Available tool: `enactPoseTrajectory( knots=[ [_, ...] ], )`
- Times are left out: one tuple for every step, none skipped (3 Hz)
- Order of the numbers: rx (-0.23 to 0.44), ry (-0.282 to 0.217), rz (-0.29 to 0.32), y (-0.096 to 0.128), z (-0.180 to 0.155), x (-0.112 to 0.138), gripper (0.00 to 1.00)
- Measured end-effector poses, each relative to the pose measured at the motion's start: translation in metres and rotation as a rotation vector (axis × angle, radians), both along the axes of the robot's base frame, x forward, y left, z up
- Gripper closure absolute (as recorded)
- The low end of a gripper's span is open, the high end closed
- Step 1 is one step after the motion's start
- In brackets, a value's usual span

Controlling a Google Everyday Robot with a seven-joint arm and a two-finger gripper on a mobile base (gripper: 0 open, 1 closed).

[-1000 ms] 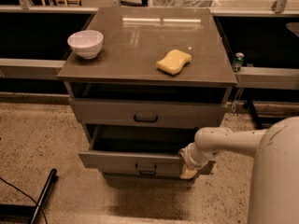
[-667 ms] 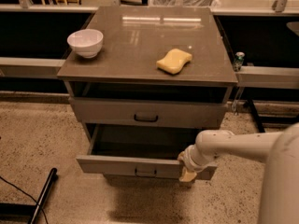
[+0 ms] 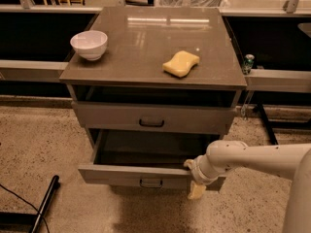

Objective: Open middle drawer

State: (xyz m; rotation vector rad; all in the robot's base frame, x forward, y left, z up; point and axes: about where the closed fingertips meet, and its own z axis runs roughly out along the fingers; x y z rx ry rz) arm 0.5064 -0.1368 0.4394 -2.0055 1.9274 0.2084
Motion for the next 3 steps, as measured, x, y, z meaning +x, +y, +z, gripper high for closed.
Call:
enactPoseTrajectory(
  knots=[
    [0.001,0.001,0.001,0.000,0.000,-0.001,0.01],
    [0.002,0.003,0.001,0.000,-0.001,-0.001,0.00],
    [-0.026,0.063,-0.004,-0.005,-0.024,0.003,0.02]
  ],
)
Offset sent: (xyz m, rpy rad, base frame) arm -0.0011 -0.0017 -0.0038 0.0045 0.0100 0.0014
